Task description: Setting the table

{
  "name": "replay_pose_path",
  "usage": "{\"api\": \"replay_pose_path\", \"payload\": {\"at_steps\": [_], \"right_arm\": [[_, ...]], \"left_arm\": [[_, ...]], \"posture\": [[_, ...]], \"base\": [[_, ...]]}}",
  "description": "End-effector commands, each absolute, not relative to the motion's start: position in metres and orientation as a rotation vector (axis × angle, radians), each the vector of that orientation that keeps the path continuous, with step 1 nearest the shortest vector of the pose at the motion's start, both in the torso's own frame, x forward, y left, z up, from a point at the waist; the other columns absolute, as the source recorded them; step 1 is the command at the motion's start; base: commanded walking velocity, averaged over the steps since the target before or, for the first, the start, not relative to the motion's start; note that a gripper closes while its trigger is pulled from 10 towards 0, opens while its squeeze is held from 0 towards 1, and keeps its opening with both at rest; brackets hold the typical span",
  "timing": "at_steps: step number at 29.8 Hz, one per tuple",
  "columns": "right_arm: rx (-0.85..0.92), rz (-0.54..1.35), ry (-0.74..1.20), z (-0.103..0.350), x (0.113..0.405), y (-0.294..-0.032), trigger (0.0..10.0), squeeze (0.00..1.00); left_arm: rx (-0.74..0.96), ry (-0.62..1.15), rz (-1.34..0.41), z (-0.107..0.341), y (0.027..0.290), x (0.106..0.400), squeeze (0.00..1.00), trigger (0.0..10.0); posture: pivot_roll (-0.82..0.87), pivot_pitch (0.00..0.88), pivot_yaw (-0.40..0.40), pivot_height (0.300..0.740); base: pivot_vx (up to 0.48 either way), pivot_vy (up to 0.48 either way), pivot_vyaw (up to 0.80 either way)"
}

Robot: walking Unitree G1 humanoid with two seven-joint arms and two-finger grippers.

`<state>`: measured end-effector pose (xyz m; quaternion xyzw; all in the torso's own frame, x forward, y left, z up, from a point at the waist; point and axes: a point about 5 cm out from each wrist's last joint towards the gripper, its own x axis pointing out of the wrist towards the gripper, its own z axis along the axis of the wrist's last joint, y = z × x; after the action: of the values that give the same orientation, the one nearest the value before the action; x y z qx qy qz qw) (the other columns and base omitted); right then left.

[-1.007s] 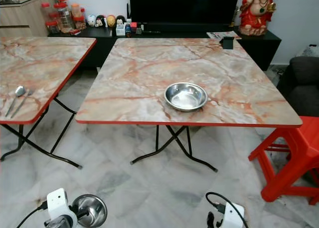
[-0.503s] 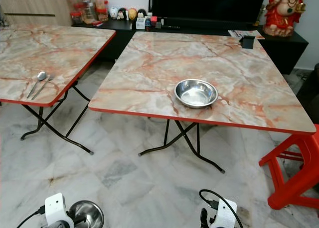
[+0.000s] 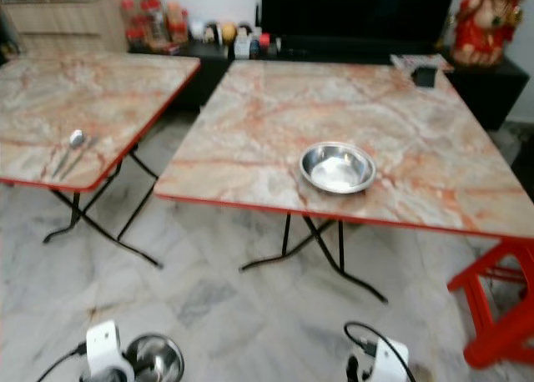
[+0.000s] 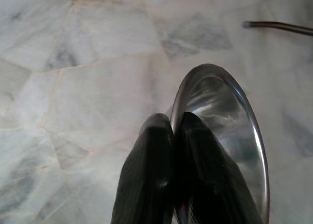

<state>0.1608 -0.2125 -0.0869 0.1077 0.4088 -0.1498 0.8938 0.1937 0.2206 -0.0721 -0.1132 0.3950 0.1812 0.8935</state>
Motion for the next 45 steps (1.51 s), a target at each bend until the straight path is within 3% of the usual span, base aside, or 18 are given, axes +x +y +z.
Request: {"api": "replay_pose_path", "payload": {"at_steps": [1, 28, 45], "right_arm": [[0.225, -0.31, 0.844, -0.0861, 0.1632, -0.2118, 10.0, 0.0], [0.232, -0.306, 0.847, -0.0863, 0.1641, -0.2095, 10.0, 0.0], [0.233, -0.302, 0.852, -0.0871, 0.1624, -0.2089, 10.0, 0.0]], "left_arm": [[-0.227, 0.818, 0.373, -0.071, 0.2212, 0.1957, 0.0, 10.0], [-0.221, 0.814, 0.367, -0.0694, 0.2212, 0.1989, 0.0, 10.0], [-0.2, 0.819, 0.359, -0.0702, 0.2202, 0.1977, 0.0, 10.0]], "posture": [[-0.04, 0.0, -0.027, 0.74], [-0.04, 0.0, -0.021, 0.74], [-0.05, 0.0, -0.021, 0.74]], "base": [[0.277, 0.0, 0.0], [0.282, 0.0, 0.0], [0.0, 0.0, 0.0]]}}
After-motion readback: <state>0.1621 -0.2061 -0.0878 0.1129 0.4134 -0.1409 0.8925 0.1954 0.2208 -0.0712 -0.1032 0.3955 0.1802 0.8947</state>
